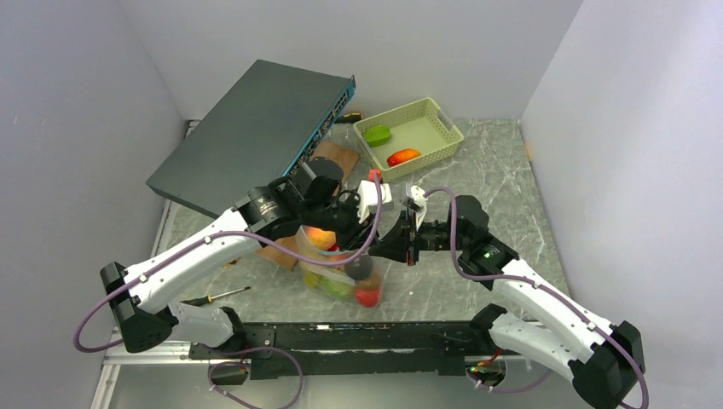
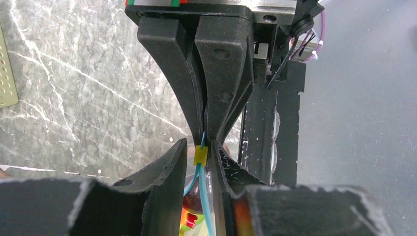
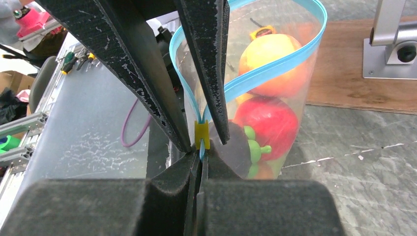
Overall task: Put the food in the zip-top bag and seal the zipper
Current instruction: Zip the zipper food storage bag at the center of the board.
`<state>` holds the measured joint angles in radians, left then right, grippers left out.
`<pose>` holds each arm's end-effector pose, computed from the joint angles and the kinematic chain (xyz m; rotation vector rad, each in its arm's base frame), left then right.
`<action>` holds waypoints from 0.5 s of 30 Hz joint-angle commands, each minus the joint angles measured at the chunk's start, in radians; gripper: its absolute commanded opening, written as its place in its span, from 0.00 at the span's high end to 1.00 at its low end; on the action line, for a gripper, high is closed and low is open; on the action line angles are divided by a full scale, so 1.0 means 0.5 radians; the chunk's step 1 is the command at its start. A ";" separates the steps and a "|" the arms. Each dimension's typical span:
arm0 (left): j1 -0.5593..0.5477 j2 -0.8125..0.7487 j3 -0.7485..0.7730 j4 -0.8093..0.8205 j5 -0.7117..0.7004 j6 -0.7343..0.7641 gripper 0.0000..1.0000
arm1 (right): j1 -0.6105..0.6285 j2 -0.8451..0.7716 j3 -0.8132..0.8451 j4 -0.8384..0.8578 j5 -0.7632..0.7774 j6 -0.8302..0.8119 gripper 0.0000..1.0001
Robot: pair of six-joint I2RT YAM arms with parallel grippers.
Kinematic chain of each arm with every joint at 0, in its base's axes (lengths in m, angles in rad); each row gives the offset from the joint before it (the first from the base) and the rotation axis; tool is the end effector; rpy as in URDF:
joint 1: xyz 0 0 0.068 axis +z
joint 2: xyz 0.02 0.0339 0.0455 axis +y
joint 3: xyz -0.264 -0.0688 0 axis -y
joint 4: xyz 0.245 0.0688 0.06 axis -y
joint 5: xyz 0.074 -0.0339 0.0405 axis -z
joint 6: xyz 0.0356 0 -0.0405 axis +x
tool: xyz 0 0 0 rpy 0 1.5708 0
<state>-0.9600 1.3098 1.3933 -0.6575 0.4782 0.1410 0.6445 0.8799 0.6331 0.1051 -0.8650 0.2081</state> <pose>0.1470 -0.2385 0.3914 1.4109 1.7362 -0.9764 0.1437 0.1419 0.3016 -1.0487 1.5358 1.3449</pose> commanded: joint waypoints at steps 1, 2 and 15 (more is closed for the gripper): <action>-0.007 -0.049 0.011 -0.015 0.053 0.029 0.69 | -0.005 -0.047 0.099 0.075 -0.013 -0.043 1.00; -0.007 -0.056 0.002 -0.007 0.037 0.024 0.69 | -0.004 -0.047 0.099 0.077 -0.013 -0.042 1.00; -0.008 -0.051 -0.031 0.017 0.018 0.026 0.77 | -0.003 -0.035 0.096 0.090 -0.020 -0.033 1.00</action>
<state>-0.9600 1.3041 1.3865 -0.6624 0.4778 0.1421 0.6445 0.8783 0.6342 0.1040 -0.8646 0.2081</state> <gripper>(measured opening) 0.260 0.007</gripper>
